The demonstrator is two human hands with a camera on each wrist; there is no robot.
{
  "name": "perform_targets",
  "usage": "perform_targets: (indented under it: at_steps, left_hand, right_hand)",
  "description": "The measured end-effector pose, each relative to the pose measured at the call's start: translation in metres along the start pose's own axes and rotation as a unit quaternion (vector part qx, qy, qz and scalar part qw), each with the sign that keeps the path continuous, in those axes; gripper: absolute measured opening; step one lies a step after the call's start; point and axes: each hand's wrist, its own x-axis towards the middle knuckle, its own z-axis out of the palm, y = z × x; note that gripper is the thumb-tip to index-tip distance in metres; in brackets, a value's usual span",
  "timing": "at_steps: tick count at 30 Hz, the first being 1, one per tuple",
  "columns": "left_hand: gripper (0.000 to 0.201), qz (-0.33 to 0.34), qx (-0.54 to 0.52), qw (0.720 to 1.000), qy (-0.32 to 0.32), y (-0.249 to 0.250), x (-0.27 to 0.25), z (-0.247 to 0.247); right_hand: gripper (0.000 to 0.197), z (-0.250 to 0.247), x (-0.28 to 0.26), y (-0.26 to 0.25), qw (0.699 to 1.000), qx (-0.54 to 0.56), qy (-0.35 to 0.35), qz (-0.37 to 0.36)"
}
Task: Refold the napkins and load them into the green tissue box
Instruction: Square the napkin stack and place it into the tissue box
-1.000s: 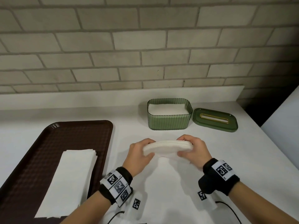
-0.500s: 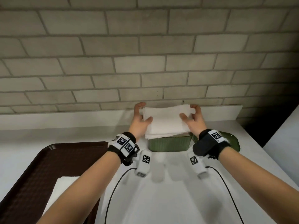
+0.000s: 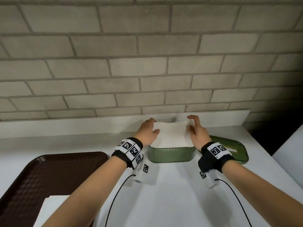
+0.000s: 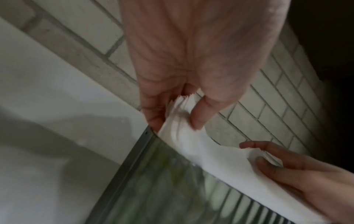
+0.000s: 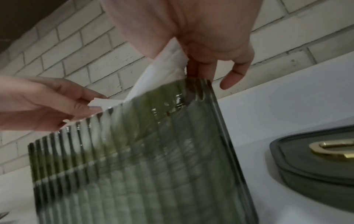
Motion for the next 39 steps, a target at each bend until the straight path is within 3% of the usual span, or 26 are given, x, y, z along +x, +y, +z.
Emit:
perform_targets:
  at_steps: [5,9,12,14,17,21,25,29,32,35,39]
  left_hand:
    - [0.051,-0.012,0.16,0.986,-0.053,0.002,0.003,0.001]
    - [0.055,-0.017,0.218,0.975,-0.052,0.003,0.003,-0.006]
    - [0.06,0.023,0.186,0.982,-0.028,0.004,0.001,-0.017]
    - [0.058,0.06,0.166,0.983,-0.043,0.005,0.001,-0.024]
    - [0.062,0.067,0.185,0.976,-0.094,0.009,0.004,-0.026]
    - [0.051,0.051,0.183,0.976,-0.105,0.012,0.005,-0.021]
    - [0.038,0.068,0.195,0.976,-0.076,0.01,0.003,-0.016]
    - [0.037,0.064,0.252,0.962,-0.076,0.01,0.002,-0.012]
    - [0.04,0.087,0.252,0.962,-0.056,0.012,0.0,-0.016]
    - [0.043,0.096,0.215,0.97,-0.065,0.011,-0.004,-0.02]
    - [0.049,0.071,0.187,0.975,-0.099,0.011,-0.006,-0.021]
  right_hand:
    - [0.029,-0.006,0.004,-0.014,0.981,-0.181,-0.074,0.008]
    - [0.053,-0.016,0.007,-0.03,0.948,-0.298,-0.116,0.014]
    - [0.069,-0.029,0.012,-0.035,0.955,-0.281,-0.091,0.005]
    - [0.069,-0.037,0.018,-0.036,0.968,-0.229,-0.099,-0.023]
    - [0.06,-0.041,0.026,-0.039,0.959,-0.205,-0.186,-0.051]
    - [0.047,-0.034,0.032,-0.042,0.934,-0.248,-0.256,-0.016]
    - [0.035,-0.031,0.029,-0.035,0.955,-0.2,-0.215,-0.025]
    - [0.04,-0.02,0.021,-0.034,0.949,-0.184,-0.251,-0.046]
    - [0.043,-0.027,0.021,-0.03,0.967,-0.144,-0.2,-0.06]
    - [0.043,-0.046,0.027,-0.025,0.973,-0.16,-0.163,-0.02]
    - [0.046,-0.055,0.023,-0.025,0.953,-0.189,-0.231,0.055]
